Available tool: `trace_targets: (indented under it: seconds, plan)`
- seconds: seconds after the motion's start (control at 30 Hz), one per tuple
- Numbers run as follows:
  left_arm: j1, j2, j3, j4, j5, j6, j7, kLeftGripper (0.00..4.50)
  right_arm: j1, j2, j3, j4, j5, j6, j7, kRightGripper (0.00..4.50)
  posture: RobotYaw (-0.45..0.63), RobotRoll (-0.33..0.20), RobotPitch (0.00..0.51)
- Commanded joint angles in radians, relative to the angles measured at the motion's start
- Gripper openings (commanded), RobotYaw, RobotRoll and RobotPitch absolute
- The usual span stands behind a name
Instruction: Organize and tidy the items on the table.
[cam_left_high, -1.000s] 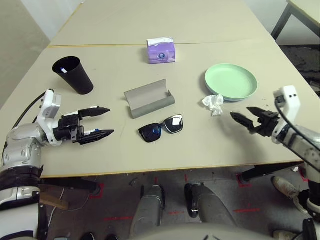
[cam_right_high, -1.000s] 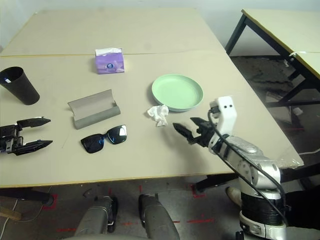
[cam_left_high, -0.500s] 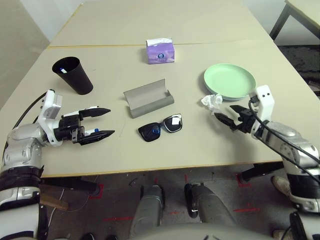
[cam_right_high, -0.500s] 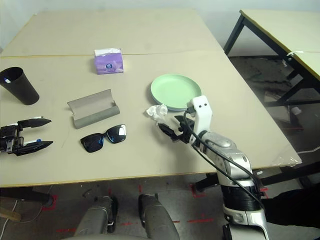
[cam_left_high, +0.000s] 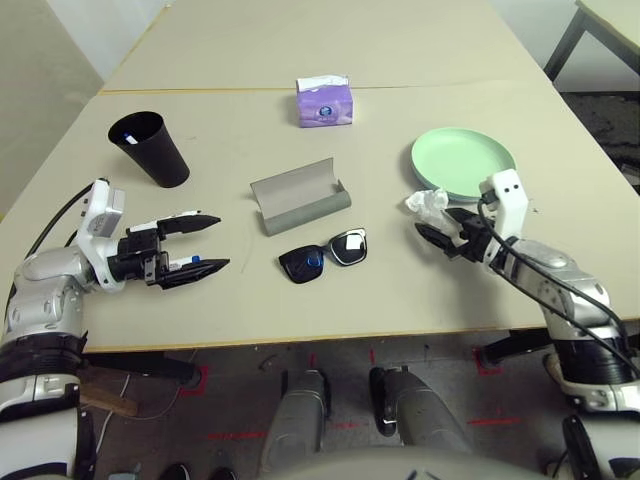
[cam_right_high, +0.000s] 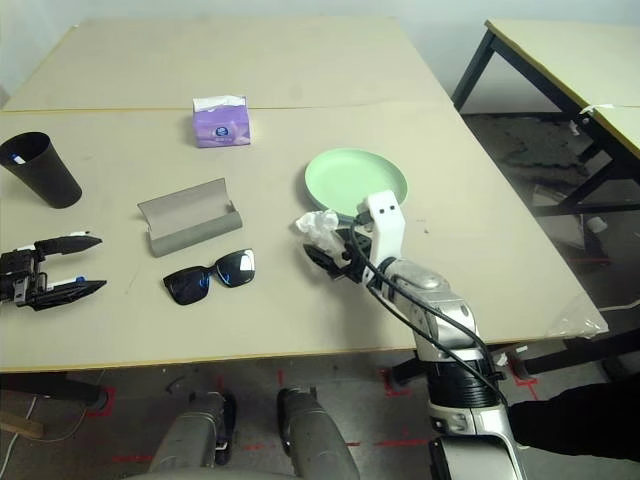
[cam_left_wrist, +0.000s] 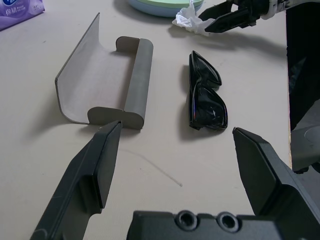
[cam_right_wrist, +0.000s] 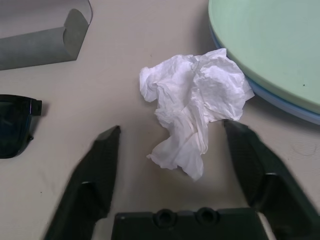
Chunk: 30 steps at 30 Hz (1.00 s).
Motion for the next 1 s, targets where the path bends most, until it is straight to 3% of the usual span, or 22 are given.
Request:
trace_targets:
  seconds: [0.03,0.27,0.3,0.6,0.87,1.0]
  plan:
    - [0.014,0.008,0.008,-0.022,0.002,0.006,0.007,4.50,-0.001,0.003,-0.008,0.003,0.010,0.004,0.005,2.86,0.01,0.000,0.175]
    - [0.007,0.002,0.008,-0.037,-0.007,0.011,0.020,4.50,-0.012,0.001,-0.026,-0.006,0.021,0.009,0.008,0.20,0.01,0.000,0.174]
    - [0.006,0.001,0.008,-0.039,-0.008,0.011,0.021,4.50,-0.015,0.000,-0.029,-0.005,0.022,0.009,0.008,0.05,0.01,0.000,0.174]
    - [0.011,-0.004,0.003,-0.049,-0.011,0.015,0.028,4.50,-0.054,-0.011,-0.058,-0.003,0.029,0.012,0.003,0.05,0.00,0.000,0.178]
    - [0.014,-0.013,-0.002,-0.037,-0.005,0.013,0.028,4.50,-0.241,-0.039,-0.125,0.032,0.067,0.047,-0.018,0.05,-0.01,0.000,0.174]
    - [0.011,-0.020,-0.006,-0.033,-0.003,0.010,0.030,4.50,-0.292,-0.049,-0.113,0.136,0.031,-0.007,0.001,0.05,0.00,0.000,0.171]
